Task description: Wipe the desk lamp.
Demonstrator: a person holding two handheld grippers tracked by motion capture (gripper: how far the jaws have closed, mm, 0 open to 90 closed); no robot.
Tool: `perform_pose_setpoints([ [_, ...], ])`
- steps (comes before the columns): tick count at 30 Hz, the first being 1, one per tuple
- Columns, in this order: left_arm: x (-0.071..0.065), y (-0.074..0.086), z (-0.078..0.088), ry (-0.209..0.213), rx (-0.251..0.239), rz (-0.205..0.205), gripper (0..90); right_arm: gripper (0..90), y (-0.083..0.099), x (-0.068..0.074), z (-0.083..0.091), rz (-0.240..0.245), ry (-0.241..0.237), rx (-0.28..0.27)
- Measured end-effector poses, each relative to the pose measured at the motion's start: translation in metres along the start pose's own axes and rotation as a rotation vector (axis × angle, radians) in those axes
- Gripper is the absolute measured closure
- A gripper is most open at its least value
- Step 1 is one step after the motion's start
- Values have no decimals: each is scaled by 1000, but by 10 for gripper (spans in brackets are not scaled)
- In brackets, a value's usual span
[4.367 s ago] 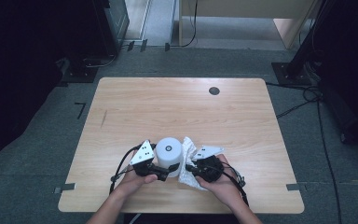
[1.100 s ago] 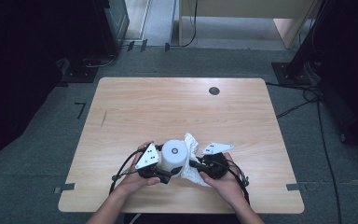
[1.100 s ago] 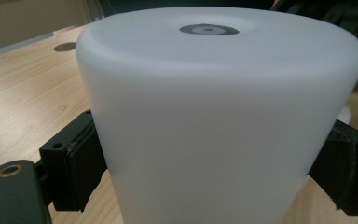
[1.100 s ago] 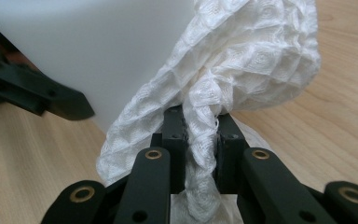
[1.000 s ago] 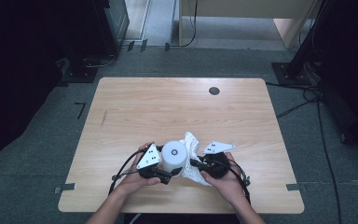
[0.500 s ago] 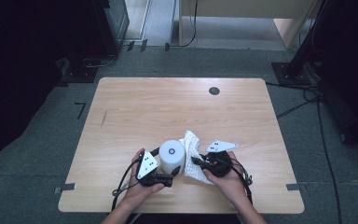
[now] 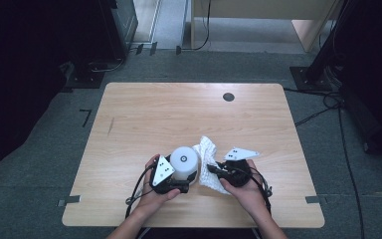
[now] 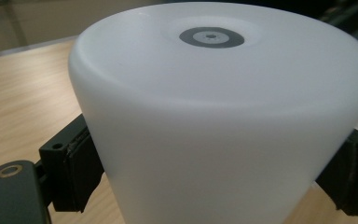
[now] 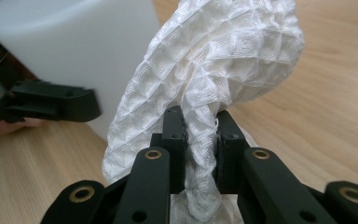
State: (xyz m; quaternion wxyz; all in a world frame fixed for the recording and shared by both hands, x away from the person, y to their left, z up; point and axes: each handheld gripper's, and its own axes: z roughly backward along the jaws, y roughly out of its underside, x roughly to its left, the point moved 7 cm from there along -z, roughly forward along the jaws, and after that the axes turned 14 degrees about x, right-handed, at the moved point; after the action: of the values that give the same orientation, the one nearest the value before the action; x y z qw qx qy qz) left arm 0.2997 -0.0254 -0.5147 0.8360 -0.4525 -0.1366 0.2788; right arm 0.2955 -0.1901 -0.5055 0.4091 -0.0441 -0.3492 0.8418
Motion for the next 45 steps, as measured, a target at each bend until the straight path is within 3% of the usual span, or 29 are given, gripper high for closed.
perform_pose_setpoints([
  [2,2,-2,6,98,-13,-32,84,779,-4,-3,10,-3,-7,-39],
  [5,6,0,11,228,-4,-38,84,779,-11,-2,27,-12,-54,-107],
  [8,7,3,11,251,15,-65,85,779,-17,8,37,7,-104,-153],
  [11,3,1,12,267,8,-71,85,778,-21,24,34,56,-106,-150],
  [16,4,-3,16,267,-16,-54,85,778,-12,33,10,77,-57,-61],
  [21,11,-4,19,245,-27,-41,85,777,8,28,-23,54,-48,114],
  [24,12,-3,18,238,-23,-42,86,777,4,28,-18,46,-43,91],
  [28,11,-3,16,234,-18,-50,85,778,-9,26,6,38,-43,-44],
  [30,10,-3,15,231,-13,-52,85,778,-11,27,10,44,-48,-63],
  [35,11,-2,13,201,-1,-56,85,781,2,31,-17,30,-40,32],
  [38,14,0,13,178,11,-58,85,783,7,35,-29,18,-59,58],
  [41,16,0,11,151,31,-59,85,782,10,38,-36,0,-101,75],
  [45,13,3,6,104,84,-105,85,781,16,39,-49,-56,-185,97],
])
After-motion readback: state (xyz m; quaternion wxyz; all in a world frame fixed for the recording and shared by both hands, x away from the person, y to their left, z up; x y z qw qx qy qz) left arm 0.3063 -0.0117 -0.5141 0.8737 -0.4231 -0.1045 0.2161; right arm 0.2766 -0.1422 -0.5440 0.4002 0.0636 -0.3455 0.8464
